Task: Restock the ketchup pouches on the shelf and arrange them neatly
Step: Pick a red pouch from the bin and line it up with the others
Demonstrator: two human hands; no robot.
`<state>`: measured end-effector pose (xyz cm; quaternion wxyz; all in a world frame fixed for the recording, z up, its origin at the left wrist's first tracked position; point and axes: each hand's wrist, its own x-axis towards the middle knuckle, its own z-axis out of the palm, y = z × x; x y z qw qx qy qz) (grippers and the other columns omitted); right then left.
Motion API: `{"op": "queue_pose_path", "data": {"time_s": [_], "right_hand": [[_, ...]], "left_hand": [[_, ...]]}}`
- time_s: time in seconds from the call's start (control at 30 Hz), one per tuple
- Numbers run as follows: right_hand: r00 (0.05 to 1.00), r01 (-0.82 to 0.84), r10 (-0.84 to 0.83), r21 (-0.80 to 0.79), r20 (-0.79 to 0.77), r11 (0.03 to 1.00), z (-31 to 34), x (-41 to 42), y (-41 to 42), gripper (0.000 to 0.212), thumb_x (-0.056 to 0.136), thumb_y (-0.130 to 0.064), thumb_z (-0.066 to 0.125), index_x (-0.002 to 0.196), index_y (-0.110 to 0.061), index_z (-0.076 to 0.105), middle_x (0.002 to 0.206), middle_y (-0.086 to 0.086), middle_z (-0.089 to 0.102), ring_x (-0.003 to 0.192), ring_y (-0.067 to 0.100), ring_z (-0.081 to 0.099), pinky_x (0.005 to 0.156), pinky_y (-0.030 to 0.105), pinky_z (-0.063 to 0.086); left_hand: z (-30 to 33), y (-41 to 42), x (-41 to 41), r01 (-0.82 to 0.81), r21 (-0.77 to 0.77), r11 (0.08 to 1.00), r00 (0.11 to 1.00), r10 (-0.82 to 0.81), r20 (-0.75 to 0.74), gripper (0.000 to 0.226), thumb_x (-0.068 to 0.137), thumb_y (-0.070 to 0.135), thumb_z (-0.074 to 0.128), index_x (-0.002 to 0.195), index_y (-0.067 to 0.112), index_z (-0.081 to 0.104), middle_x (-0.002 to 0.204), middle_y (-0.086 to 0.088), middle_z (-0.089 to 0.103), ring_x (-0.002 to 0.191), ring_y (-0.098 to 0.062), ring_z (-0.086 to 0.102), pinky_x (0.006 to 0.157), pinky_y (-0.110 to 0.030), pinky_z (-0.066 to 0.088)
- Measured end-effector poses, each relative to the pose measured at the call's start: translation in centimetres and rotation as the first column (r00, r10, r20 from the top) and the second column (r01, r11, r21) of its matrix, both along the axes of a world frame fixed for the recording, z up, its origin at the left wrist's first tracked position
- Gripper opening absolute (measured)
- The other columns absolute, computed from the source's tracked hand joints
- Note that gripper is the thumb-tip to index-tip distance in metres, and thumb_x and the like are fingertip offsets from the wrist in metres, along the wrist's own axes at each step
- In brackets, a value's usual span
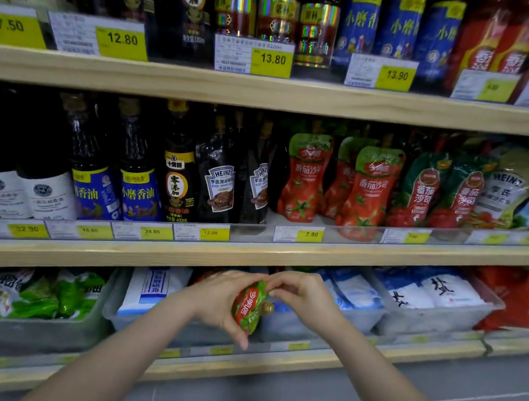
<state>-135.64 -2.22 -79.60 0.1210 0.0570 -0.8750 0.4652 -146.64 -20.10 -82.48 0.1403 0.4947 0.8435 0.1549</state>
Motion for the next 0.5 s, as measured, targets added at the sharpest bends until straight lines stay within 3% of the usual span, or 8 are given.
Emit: {"op": "queue_pose_path", "data": {"time_s": [0.1, 0.17, 0.23, 0.33, 0.4, 0.43, 0.5], "right_hand": [[0.999, 0.019, -0.014, -0.115, 0.049, 0.993, 0.6, 0.5, 0.7, 0.011, 0.08, 0.005, 0.064, 0.089, 0.005, 0.07, 0.098, 0.019, 0.071, 0.085, 0.008, 0.064, 0.082, 0.012, 0.049], [0.995, 0.072, -0.056, -0.195, 0.083, 0.978, 0.8, 0.8, 0.9, 0.015, 0.081, 0.007, 0.062, 0.095, 0.005, 0.068, 0.102, 0.023, 0.069, 0.087, 0.014, 0.064, 0.082, 0.015, 0.051], [0.989, 0.125, -0.094, -0.317, 0.111, 0.94, 0.9, 1.3, 1.1, 0.025, 0.084, 0.01, 0.056, 0.107, 0.004, 0.063, 0.106, 0.022, 0.066, 0.088, 0.013, 0.063, 0.08, 0.016, 0.052], [0.983, 0.108, -0.034, -0.422, 0.179, 0.9, 0.2, 2.8, 1.8, 0.049, 0.086, 0.015, 0.046, 0.132, -0.003, 0.043, 0.119, 0.01, 0.057, 0.108, 0.015, 0.056, 0.09, 0.018, 0.049], [0.971, 0.043, 0.078, -0.482, 0.227, 0.875, -0.4, 3.7, 1.9, 0.06, 0.083, 0.017, 0.048, 0.136, -0.011, 0.036, 0.122, 0.002, 0.055, 0.113, 0.011, 0.053, 0.093, 0.018, 0.047], [0.968, 0.034, 0.095, -0.494, 0.233, 0.869, -0.7, 3.8, 1.7, 0.061, 0.082, 0.014, 0.054, 0.134, -0.013, 0.037, 0.12, -0.001, 0.057, 0.111, 0.009, 0.055, 0.093, 0.02, 0.047], [0.979, 0.141, -0.045, -0.492, 0.201, 0.859, -1.1, 3.5, 1.1, 0.048, 0.082, 0.002, 0.063, 0.124, -0.013, 0.048, 0.109, -0.002, 0.063, 0.101, 0.009, 0.06, 0.09, 0.024, 0.049]], "left_hand": [[-0.3, 0.3, 0.3, -0.011, -0.027, 1.0, 0.999, 0.011, -0.033, 0.113, 0.046, 0.058, 0.082, 0.14, 0.023, 0.028, 0.14, 0.0, 0.042, 0.128, -0.018, 0.036, 0.108, -0.031, 0.03], [-0.9, 1.3, 1.0, -0.075, 0.073, 0.994, 0.992, 0.082, -0.098, 0.08, 0.056, 0.045, 0.082, 0.12, 0.019, 0.042, 0.121, -0.001, 0.053, 0.115, -0.022, 0.045, 0.091, -0.029, 0.038], [-1.2, 2.5, 1.8, -0.174, 0.17, 0.97, 0.971, 0.198, -0.134, 0.053, 0.064, 0.047, 0.074, 0.098, 0.022, 0.041, 0.103, 0.0, 0.055, 0.103, -0.022, 0.048, 0.073, -0.032, 0.04], [-1.5, 4.4, 2.8, -0.295, 0.224, 0.929, 0.934, 0.33, -0.138, 0.05, 0.068, 0.051, 0.069, 0.089, 0.023, 0.033, 0.099, -0.001, 0.056, 0.098, -0.022, 0.047, 0.063, -0.032, 0.034], [-1.7, 5.6, 3.3, -0.342, 0.23, 0.911, 0.911, 0.381, -0.156, 0.05, 0.07, 0.051, 0.068, 0.089, 0.021, 0.032, 0.1, -0.003, 0.055, 0.099, -0.023, 0.046, 0.064, -0.032, 0.035], [-1.7, 6.1, 3.7, -0.363, 0.231, 0.903, 0.899, 0.404, -0.168, 0.05, 0.07, 0.05, 0.067, 0.09, 0.02, 0.032, 0.101, -0.004, 0.054, 0.1, -0.024, 0.046, 0.065, -0.033, 0.036], [-1.6, 7.1, 4.4, -0.396, 0.232, 0.888, 0.874, 0.443, -0.202, 0.052, 0.069, 0.051, 0.067, 0.094, 0.018, 0.036, 0.101, -0.003, 0.053, 0.102, -0.024, 0.046, 0.067, -0.036, 0.041]]}}
